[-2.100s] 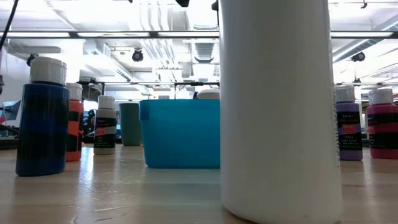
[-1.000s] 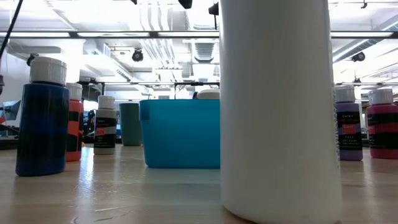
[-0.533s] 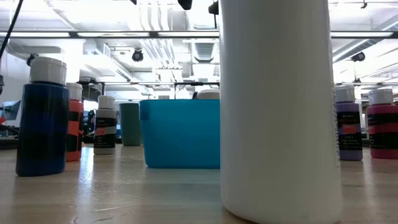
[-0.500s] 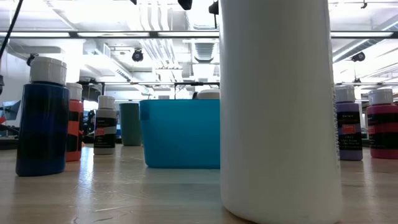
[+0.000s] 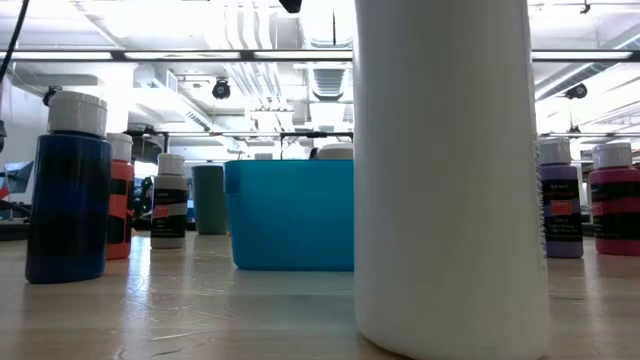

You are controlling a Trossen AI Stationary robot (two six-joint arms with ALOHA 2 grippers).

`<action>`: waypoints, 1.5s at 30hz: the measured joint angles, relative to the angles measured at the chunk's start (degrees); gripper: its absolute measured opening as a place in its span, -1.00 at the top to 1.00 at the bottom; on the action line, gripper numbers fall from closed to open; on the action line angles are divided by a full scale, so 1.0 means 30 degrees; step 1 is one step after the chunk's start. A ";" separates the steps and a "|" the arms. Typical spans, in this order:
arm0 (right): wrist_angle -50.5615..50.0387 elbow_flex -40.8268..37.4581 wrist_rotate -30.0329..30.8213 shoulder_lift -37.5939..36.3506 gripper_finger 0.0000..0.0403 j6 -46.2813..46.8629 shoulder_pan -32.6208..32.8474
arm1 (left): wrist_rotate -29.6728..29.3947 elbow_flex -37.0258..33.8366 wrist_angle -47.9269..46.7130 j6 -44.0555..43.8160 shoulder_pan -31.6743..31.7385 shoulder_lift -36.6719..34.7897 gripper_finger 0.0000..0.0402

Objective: Pick & Place Paint Supplies
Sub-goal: Put the yellow paint brush into the green cup

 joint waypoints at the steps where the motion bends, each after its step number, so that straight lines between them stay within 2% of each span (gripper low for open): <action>1: -0.0370 0.0000 0.0332 -0.0133 0.15 0.0088 0.0000 | -0.0103 0.0000 -0.0193 0.0096 0.0000 -0.0104 0.94; 10: -0.3356 0.0000 0.3594 -0.1282 0.05 0.0638 -0.0007 | -0.3049 0.0000 -0.3205 0.0864 0.0000 -0.1569 0.94; 16: -0.4773 -0.0012 0.4792 -0.2143 0.10 0.1324 -0.0074 | -0.7170 0.0000 -0.5515 0.1846 0.0004 -0.2939 0.94; 19: -0.5519 -0.0139 0.5311 -0.2665 0.16 0.1651 -0.0098 | -0.8419 -0.0002 -0.6356 0.2201 0.0124 -0.3564 0.94; 24: -0.6317 -0.0319 0.6428 -0.3473 0.24 0.1986 -0.0102 | -0.8963 -0.0091 -0.6809 0.2414 0.0607 -0.4380 0.94; 29: -0.6407 -0.0603 0.7213 -0.4150 0.32 0.2255 -0.0102 | -0.9499 -0.1215 -0.6562 0.2182 0.1717 -0.4979 0.94; 40: -0.6284 -0.2040 0.7789 -0.5361 0.45 0.2656 -0.0124 | -0.9494 -0.6873 -0.2173 0.0330 0.4828 -0.7355 0.94; 45: -0.5831 -0.2512 0.8976 -0.5607 0.49 0.2691 -0.0168 | -0.9487 -0.9355 -0.0563 -0.0319 0.5441 -0.8536 0.94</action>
